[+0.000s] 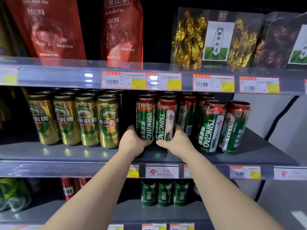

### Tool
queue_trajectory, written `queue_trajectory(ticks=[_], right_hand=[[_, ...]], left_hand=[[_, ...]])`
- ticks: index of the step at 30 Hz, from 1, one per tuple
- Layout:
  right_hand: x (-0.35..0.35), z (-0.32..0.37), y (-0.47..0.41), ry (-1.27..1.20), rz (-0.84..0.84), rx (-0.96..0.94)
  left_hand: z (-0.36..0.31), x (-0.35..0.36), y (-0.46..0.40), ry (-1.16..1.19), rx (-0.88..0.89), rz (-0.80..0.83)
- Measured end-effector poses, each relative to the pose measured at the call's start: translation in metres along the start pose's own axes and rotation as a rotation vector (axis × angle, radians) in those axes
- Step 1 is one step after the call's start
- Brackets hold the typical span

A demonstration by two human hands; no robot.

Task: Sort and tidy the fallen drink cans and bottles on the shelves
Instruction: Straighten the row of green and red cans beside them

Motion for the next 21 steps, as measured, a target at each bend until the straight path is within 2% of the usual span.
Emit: queue_trajectory(ticks=[3, 6, 11, 15, 18, 21], right_hand=[[-0.0035, -0.0029, -0.0011, -0.107, 0.015, -0.010], [-0.0045, -0.0026, -0.0011, -0.005, -0.041, -0.018], [-0.0014, -0.0048, -0.0015, -0.113, 0.027, -0.033], [-0.0030, -0.0037, -0.0001, 0.032, -0.036, -0.018], [-0.0011, -0.0033, 0.0002, -0.093, 0.048, -0.025], [-0.0055, -0.0032, 0.0005, -0.095, 0.009, -0.050]], left_hand=[[0.0011, 0.0008, -0.0011, -0.004, -0.001, 0.003], [-0.0004, 0.0013, -0.0002, -0.009, 0.018, 0.013], [-0.0007, 0.0007, 0.0005, -0.006, 0.015, 0.024], [-0.0005, 0.0015, 0.0011, 0.001, 0.008, 0.040], [0.0020, 0.0024, 0.0000, 0.015, 0.002, 0.048], [0.0027, 0.0035, -0.0011, 0.017, 0.009, 0.057]])
Point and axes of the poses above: each hand's wrist, its own y-axis away from the middle knuckle, its own x-axis out of the palm, z = x × y, the point moved 6 cm from there along -y, towards the middle knuckle, and after that the axes turned 10 degrees about -y, right-handed, at the moved point
